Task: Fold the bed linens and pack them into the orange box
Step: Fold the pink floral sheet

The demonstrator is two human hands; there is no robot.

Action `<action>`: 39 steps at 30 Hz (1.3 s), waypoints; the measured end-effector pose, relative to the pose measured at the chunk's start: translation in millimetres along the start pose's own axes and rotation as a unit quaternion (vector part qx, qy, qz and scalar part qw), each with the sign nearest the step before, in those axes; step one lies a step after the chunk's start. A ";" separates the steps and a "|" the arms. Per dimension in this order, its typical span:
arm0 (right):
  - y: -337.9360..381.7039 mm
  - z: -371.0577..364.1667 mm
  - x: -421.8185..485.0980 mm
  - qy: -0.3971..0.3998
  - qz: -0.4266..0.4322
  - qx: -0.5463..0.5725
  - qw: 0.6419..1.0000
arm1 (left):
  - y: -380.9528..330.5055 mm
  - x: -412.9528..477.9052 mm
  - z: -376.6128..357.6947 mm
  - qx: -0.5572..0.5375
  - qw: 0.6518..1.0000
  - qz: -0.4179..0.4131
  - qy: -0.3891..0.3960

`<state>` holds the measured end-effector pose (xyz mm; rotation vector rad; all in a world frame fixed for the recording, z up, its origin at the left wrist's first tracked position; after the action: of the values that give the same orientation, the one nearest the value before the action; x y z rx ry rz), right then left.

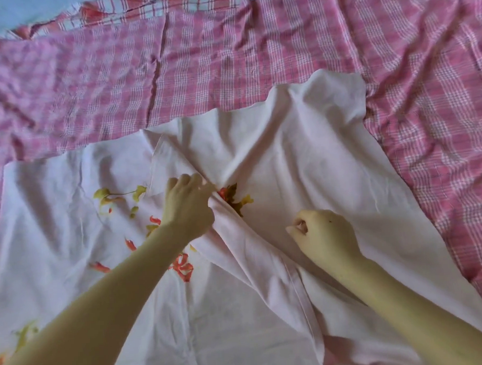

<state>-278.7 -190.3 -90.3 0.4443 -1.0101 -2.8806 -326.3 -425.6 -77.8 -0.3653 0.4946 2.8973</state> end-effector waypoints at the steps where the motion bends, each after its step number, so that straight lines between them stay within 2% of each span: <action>1: -0.8 4.0 -2.4 0.018 -0.003 0.021 1.000 | 5.6 6.3 -0.9 0.023 0.999 0.019 0.031; 3: 2.8 6.0 -11.2 0.075 -0.022 0.027 0.997 | 18.3 17.8 -1.5 0.046 0.991 0.067 0.103; 6: 5.5 -4.8 -29.6 0.166 -0.064 -0.088 0.980 | 35.7 26.0 -2.0 -0.080 0.963 0.146 0.211; 8: 0.2 -15.6 -40.8 0.186 -0.091 -0.113 0.972 | 43.7 24.9 -3.0 -0.154 0.946 0.170 0.231; 10: -3.4 -27.3 -50.4 0.157 -0.099 -0.089 0.979 | 51.5 20.0 -8.5 -0.245 0.925 0.196 0.213; 12: -3.2 -37.6 -55.9 0.098 -0.098 -0.061 0.988 | 53.3 13.4 -11.2 -0.370 0.868 0.255 0.210; 14: 2.6 -44.1 -57.8 0.044 -0.096 -0.019 0.994 | 50.9 8.7 -9.8 -0.440 0.818 0.303 0.212; 15: 5.7 -46.1 -58.4 0.018 -0.087 0.007 0.996 | 49.9 6.4 -6.7 -0.441 0.818 0.302 0.213; 16: 9.7 -46.7 -60.7 -0.010 -0.066 0.039 0.997 | 50.1 2.8 -2.8 -0.426 0.833 0.286 0.208; 18: 18.3 -37.7 -71.0 -0.075 0.023 0.097 0.992 | 54.2 -11.1 4.3 -0.400 0.870 0.208 0.197; 19: 20.9 -32.4 -79.4 -0.083 0.086 0.105 0.987 | 56.8 -20.2 7.3 -0.397 0.884 0.159 0.187; 21: 23.6 -27.8 -99.7 -0.055 0.224 0.055 0.972 | 64.6 -42.6 8.5 -0.395 0.896 0.099 0.180; 23: 22.8 -26.5 -112.5 0.025 0.281 -0.004 0.959 | 73.4 -62.9 4.7 -0.439 0.863 0.086 0.235; 25: 18.7 -29.2 -117.4 0.081 0.272 -0.040 0.958 | 78.1 -78.4 1.2 -0.460 0.829 0.084 0.306; 28: 16.5 -32.4 -114.7 0.106 0.223 -0.049 0.968 | 74.3 -80.8 -4.5 -0.446 0.829 0.062 0.331; 30: 16.0 -30.7 -109.6 0.104 0.197 -0.046 0.974 | 65.2 -72.6 -6.0 -0.382 0.876 0.050 0.290; 32: 15.4 -25.3 -105.0 0.116 0.181 -0.045 0.976 | 52.3 -62.6 -4.4 -0.237 0.935 0.050 0.259; 34: 13.1 -21.4 -100.7 0.122 0.178 -0.040 0.976 | 36.1 -54.5 -10.5 -0.146 0.949 0.048 0.275; 36: 9.4 -17.3 -98.7 0.117 0.172 -0.037 0.977 | 19.4 -48.9 -15.8 -0.156 0.940 0.045 0.301; 39: 0.5 -9.2 -98.2 0.121 0.143 0.029 0.982 | 1.9 -35.6 -9.2 -0.317 0.896 0.093 0.295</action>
<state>-182.1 -181.8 -72.2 0.5832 -1.0249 -2.4794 -290.8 -435.3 -76.1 -1.3785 -0.4092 3.0126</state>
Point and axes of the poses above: each hand's wrist, its own x-axis towards the middle knuckle, its own z-axis out of the back of the hand, y = z × x, the point moved 2 cm from there along x, towards the middle knuckle, and after that the axes turned 9 degrees about x, right-handed, at the moved point
